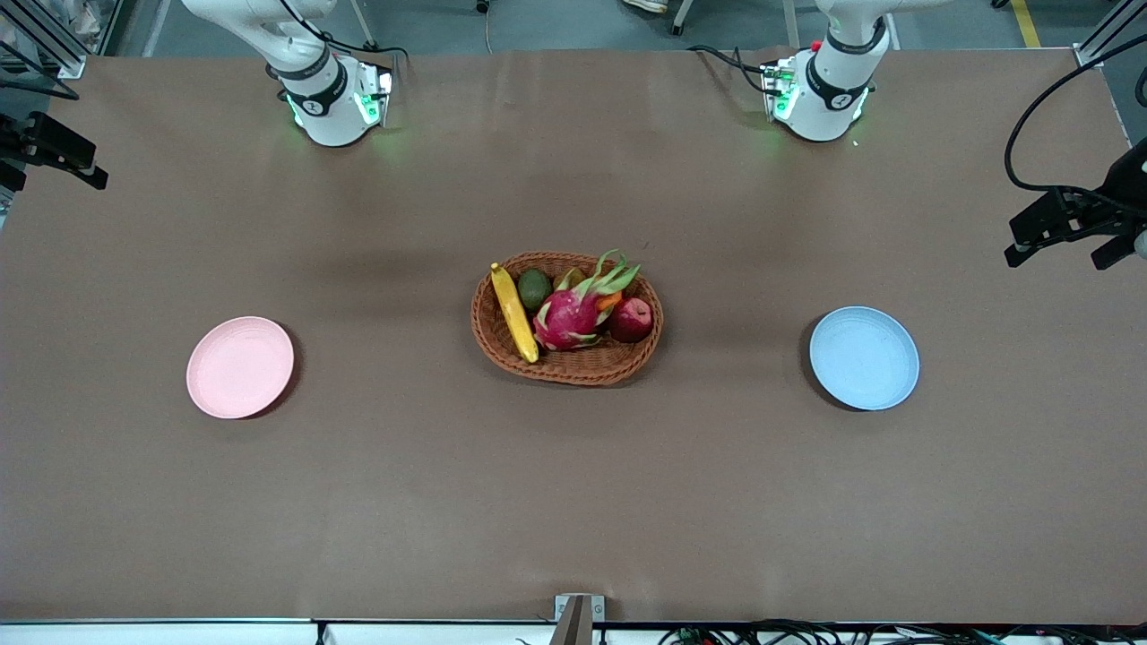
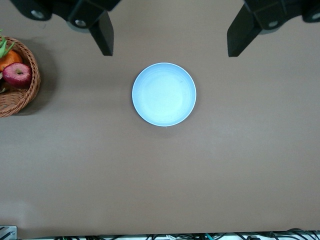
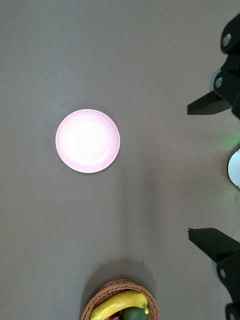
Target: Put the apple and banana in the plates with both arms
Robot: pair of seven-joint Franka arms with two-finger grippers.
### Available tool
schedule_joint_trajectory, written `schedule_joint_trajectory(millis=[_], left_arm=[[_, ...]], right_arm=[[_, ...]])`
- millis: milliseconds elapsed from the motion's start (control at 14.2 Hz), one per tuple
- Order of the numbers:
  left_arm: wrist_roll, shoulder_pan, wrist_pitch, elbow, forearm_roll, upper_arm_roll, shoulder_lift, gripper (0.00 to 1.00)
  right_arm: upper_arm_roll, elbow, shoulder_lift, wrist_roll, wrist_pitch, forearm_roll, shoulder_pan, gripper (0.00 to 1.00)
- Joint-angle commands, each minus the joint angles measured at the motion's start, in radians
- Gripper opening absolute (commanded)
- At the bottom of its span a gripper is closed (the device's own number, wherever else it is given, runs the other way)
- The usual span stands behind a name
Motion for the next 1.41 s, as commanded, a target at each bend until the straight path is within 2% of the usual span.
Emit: schedule_joint_trajectory(millis=[0, 494, 776, 917, 1058, 1340], left_arm=[[0.018, 0.006, 0.009, -0.023, -0.016, 0.001, -0.024, 1.0], [-0.048, 0.007, -0.031, -0.019, -0.016, 0.002, -0.01, 1.0], [-0.1, -0.008, -0.066, -0.023, -0.027, -0.005, 0.007, 1.0], [-0.212, -0.046, -0.111, -0.027, -0.079, -0.005, 0.04, 1.0], [-0.33, -0.118, -0.106, -0.028, -0.079, -0.004, 0.095, 1.0], [-0.617, -0.264, -0.019, -0.046, -0.07, -0.004, 0.209, 1.0]], right_arm=[[0.009, -0.013, -0.02, 0.002, 0.003, -0.011, -0.013, 1.0], [0.009, 0.01, 0.003, 0.002, -0.006, -0.008, -0.011, 1.0], [0.0, 0.01, 0.098, 0.0, 0.03, -0.002, -0.028, 1.0], [0.001, 0.012, 0.15, -0.003, 0.061, -0.014, -0.036, 1.0], [0.004, 0.001, 0.185, 0.012, 0.057, -0.013, -0.02, 1.0], [0.011, -0.026, 0.193, 0.285, 0.08, 0.056, 0.103, 1.0]])
